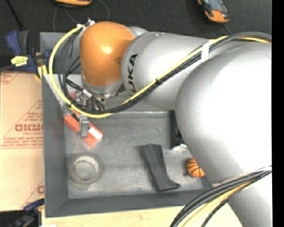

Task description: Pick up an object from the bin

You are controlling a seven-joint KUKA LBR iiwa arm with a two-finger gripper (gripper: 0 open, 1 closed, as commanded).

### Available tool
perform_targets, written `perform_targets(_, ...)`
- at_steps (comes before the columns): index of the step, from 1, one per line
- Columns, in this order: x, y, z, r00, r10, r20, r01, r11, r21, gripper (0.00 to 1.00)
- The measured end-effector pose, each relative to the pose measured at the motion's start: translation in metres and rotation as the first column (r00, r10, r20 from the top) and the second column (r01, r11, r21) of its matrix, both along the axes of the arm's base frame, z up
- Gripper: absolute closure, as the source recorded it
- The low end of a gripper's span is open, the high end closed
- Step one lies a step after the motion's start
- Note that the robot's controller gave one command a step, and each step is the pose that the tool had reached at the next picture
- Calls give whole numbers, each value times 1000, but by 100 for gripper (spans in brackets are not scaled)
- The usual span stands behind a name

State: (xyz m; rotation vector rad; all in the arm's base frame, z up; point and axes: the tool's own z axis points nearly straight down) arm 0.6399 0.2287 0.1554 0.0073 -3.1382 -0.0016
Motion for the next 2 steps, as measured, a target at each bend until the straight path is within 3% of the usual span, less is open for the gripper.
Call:
perform_targets(1,1,-1,6,1000,-4,7,4,1000,1,0)
perform_targets(2,3,-3,-18,983,-183,9,183,983,3,0)
